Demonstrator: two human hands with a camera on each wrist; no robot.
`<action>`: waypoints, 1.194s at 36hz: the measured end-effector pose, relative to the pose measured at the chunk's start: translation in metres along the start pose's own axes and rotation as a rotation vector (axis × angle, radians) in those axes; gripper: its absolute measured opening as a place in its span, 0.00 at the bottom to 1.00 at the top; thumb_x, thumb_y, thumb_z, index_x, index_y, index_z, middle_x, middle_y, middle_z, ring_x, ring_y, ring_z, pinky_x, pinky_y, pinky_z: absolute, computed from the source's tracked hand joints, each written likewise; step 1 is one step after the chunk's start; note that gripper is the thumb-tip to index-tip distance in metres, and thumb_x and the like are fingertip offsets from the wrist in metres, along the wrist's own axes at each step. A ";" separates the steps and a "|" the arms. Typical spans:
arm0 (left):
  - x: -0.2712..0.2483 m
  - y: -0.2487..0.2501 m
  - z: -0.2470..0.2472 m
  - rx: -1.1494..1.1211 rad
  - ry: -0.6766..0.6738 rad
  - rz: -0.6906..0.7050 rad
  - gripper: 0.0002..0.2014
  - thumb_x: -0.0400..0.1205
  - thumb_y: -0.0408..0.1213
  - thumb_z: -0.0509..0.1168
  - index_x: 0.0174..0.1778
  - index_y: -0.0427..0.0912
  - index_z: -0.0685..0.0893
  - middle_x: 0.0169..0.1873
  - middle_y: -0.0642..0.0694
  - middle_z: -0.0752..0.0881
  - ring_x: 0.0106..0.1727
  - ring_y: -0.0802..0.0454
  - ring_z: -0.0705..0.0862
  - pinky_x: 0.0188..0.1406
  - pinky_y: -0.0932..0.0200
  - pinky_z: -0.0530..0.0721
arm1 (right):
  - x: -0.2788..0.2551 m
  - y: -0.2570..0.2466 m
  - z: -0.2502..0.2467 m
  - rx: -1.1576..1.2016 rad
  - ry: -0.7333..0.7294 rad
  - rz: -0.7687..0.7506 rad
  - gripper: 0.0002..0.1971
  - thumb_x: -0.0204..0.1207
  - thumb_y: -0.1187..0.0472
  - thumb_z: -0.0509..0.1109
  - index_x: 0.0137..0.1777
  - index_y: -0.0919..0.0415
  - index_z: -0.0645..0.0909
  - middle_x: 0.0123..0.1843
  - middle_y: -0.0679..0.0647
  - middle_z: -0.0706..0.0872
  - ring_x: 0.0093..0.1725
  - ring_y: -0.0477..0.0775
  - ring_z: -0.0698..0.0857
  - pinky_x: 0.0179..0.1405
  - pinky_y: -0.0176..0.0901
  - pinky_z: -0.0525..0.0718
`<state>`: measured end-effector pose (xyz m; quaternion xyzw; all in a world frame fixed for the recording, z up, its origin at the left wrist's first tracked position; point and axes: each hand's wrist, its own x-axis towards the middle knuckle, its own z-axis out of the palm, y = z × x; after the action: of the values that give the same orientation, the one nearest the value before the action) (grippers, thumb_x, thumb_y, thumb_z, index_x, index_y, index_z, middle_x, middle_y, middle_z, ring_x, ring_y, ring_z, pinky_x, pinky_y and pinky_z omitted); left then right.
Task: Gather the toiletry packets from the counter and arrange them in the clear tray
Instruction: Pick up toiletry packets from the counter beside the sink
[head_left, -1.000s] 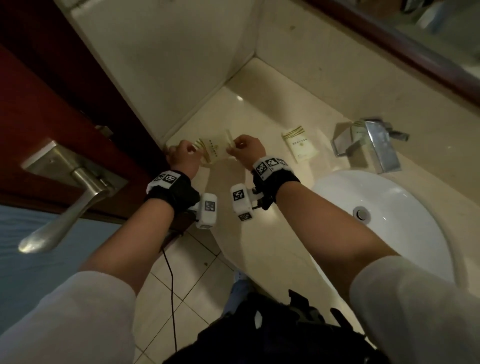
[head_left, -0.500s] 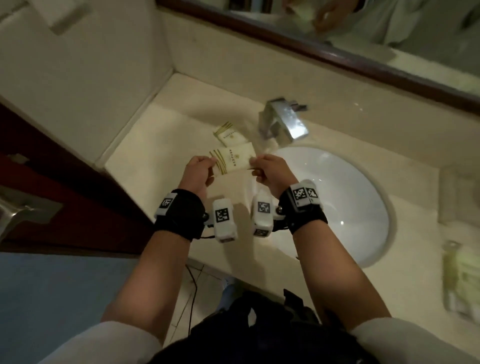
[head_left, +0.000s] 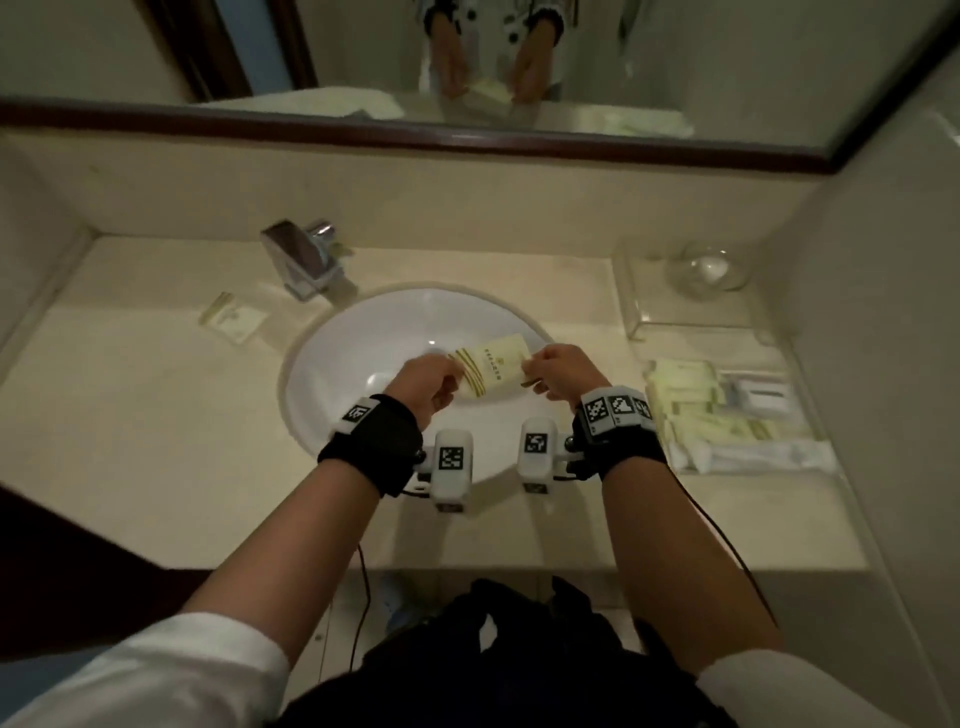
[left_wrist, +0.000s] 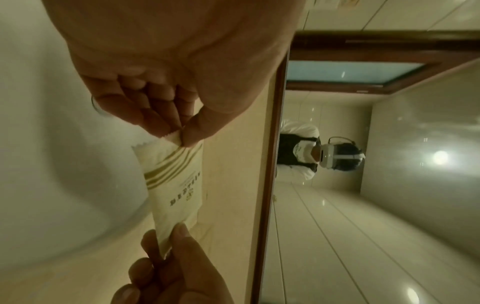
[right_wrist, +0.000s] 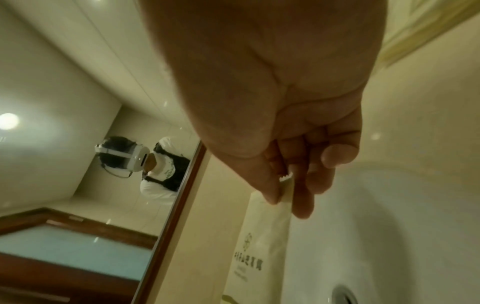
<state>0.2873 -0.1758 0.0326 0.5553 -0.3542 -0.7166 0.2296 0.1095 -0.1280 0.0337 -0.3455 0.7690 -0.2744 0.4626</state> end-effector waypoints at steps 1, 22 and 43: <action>0.000 -0.002 0.016 0.011 -0.022 -0.007 0.06 0.80 0.25 0.59 0.41 0.38 0.77 0.19 0.50 0.76 0.13 0.63 0.71 0.25 0.67 0.71 | -0.002 0.010 -0.014 0.021 0.018 0.008 0.05 0.81 0.61 0.66 0.50 0.63 0.79 0.40 0.54 0.85 0.37 0.50 0.81 0.35 0.39 0.77; 0.016 -0.063 0.289 0.322 -0.333 -0.175 0.09 0.83 0.28 0.60 0.36 0.38 0.76 0.14 0.50 0.74 0.11 0.61 0.68 0.13 0.71 0.63 | -0.038 0.186 -0.228 0.340 0.386 0.190 0.05 0.79 0.62 0.66 0.44 0.63 0.80 0.38 0.59 0.85 0.31 0.51 0.79 0.28 0.39 0.73; 0.027 -0.079 0.382 1.158 -0.281 0.038 0.26 0.71 0.41 0.77 0.64 0.36 0.83 0.61 0.39 0.84 0.60 0.41 0.83 0.60 0.50 0.83 | -0.025 0.253 -0.269 -0.284 0.455 0.396 0.12 0.81 0.62 0.63 0.55 0.70 0.82 0.57 0.64 0.87 0.56 0.63 0.87 0.45 0.44 0.83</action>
<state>-0.0815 -0.0481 0.0064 0.4835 -0.7242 -0.4694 -0.1467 -0.1947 0.0734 -0.0279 -0.1802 0.9354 -0.1393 0.2704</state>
